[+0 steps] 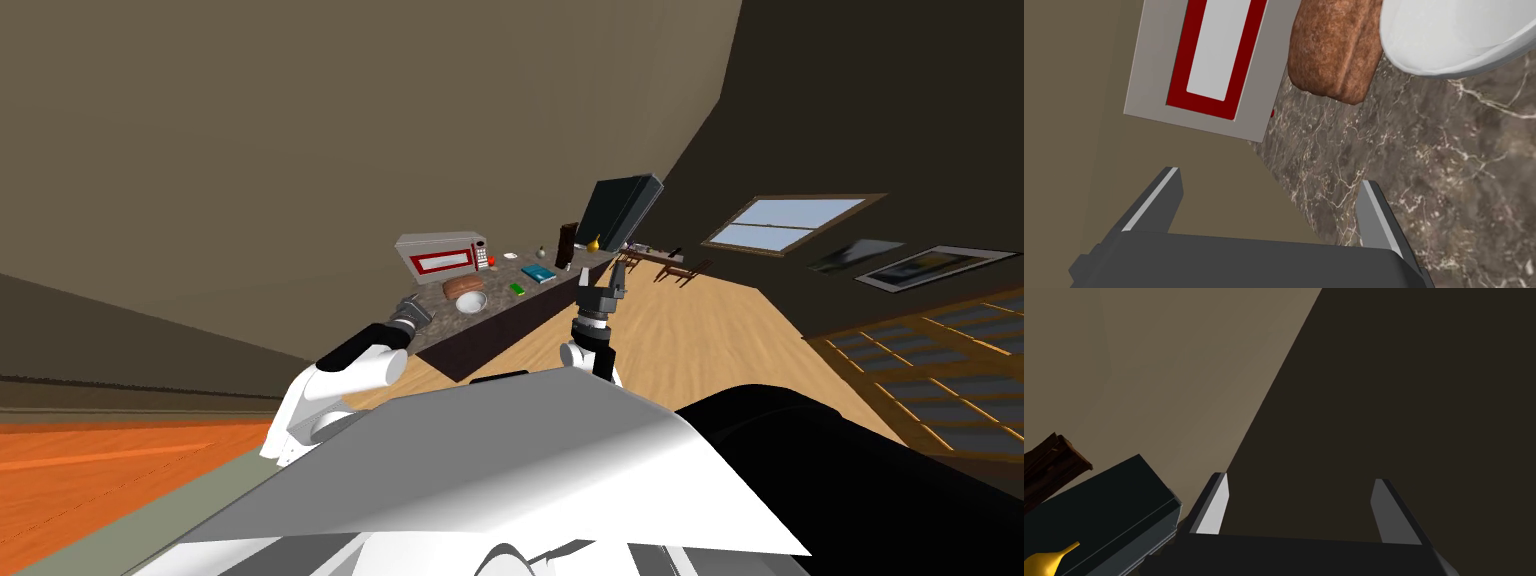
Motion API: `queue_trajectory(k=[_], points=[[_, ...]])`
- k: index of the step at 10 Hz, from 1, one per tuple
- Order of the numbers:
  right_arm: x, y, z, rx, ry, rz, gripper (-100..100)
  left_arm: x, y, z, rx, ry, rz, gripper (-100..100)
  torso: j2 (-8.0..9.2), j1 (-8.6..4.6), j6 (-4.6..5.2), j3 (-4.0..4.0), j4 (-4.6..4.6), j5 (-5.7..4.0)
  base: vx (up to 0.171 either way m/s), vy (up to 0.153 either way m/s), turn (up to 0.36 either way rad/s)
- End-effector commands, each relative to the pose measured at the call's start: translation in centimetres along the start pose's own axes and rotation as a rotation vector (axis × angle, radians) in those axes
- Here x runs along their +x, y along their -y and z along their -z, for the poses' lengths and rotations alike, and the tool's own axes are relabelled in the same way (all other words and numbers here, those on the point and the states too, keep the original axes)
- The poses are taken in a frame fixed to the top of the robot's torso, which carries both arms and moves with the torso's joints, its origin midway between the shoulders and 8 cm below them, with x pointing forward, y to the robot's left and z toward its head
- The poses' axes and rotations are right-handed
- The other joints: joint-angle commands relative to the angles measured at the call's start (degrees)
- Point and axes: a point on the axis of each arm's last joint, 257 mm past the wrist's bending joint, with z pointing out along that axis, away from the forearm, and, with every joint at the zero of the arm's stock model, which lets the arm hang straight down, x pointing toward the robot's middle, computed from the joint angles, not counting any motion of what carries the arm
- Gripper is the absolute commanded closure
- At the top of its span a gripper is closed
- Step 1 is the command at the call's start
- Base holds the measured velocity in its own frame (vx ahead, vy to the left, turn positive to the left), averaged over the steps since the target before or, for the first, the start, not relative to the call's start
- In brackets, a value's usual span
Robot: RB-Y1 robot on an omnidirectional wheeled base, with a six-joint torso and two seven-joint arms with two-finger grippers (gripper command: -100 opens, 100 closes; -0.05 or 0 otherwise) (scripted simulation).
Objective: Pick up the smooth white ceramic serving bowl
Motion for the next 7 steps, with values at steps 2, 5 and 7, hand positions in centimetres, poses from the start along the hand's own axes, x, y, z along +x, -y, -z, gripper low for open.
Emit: queue_trajectory(k=[2, 5, 7], points=[[0.0, 0.0, 0.0, 0.0, 0.0, 0.0, 0, -0.6, -1.2, -0.3, -0.056, 0.029, 0.026, -100, -0.02, -0.01, -0.02, -0.01, 0.0, 0.0, -0.006, 0.005, -0.106], [0.0, 0.0, 0.0, 0.0, 0.0, 0.0, 0, -1.1, -2.6, -0.3, -0.114, 0.06, 0.042, -100, -0.07, -0.05, 0.0, -0.04, -0.01, -0.01, 0.003, -0.001, -0.073], [0.0, 0.0, 0.0, 0.0, 0.0, 0.0, 0, -1.3, -3.4, -0.4, -0.15, 0.079, 0.058, -100, -0.1, -0.08, -0.01, -0.06, -0.02, -0.02, 0.013, -0.01, -0.072]])
